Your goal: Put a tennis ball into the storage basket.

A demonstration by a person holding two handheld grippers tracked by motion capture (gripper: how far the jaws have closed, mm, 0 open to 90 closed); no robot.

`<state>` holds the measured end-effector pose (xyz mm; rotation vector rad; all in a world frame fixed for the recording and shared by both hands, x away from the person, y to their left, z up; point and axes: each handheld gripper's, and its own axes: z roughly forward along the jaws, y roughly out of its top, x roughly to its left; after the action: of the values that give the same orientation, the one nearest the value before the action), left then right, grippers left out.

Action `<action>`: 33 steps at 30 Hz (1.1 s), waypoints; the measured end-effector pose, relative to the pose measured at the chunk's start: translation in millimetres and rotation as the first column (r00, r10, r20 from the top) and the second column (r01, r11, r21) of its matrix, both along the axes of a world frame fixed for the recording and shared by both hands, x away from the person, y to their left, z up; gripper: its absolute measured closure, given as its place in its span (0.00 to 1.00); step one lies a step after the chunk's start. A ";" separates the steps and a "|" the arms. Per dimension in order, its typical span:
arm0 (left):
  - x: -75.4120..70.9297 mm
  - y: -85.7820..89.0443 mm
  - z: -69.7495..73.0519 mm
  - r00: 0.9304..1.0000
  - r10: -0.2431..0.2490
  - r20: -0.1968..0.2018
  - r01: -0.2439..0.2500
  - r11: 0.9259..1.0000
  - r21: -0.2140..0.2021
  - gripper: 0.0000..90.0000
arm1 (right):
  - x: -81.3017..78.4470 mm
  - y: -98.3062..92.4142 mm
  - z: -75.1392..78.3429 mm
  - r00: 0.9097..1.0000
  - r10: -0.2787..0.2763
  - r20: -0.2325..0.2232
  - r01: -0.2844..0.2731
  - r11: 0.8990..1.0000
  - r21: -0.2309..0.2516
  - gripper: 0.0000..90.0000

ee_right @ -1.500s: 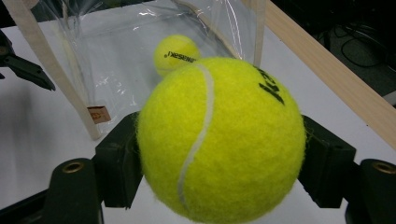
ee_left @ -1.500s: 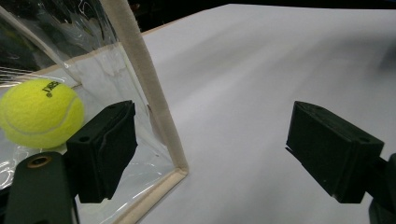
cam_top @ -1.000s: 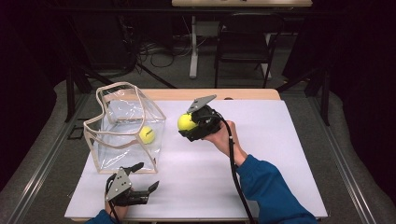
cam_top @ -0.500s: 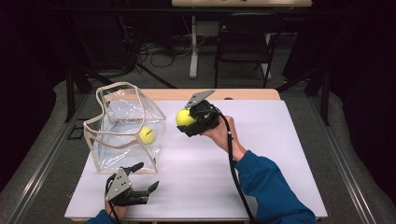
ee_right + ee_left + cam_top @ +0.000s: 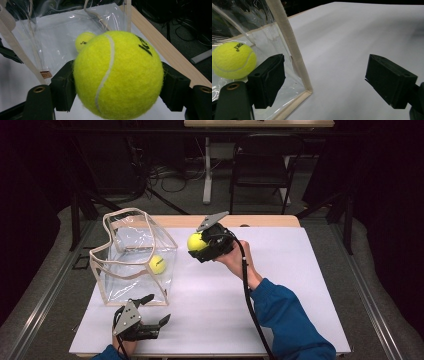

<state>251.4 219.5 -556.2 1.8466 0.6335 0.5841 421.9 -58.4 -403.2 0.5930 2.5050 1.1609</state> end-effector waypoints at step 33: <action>0.3 0.5 -0.1 1.000 0.001 -0.001 -0.001 1.000 -0.004 0.17 | 10.0 24.8 14.2 1.000 0.019 0.021 -0.018 0.999 -0.046 0.29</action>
<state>251.6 220.0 -556.3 1.8431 0.6360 0.5822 431.9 -33.6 -389.0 0.5434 2.5175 1.1075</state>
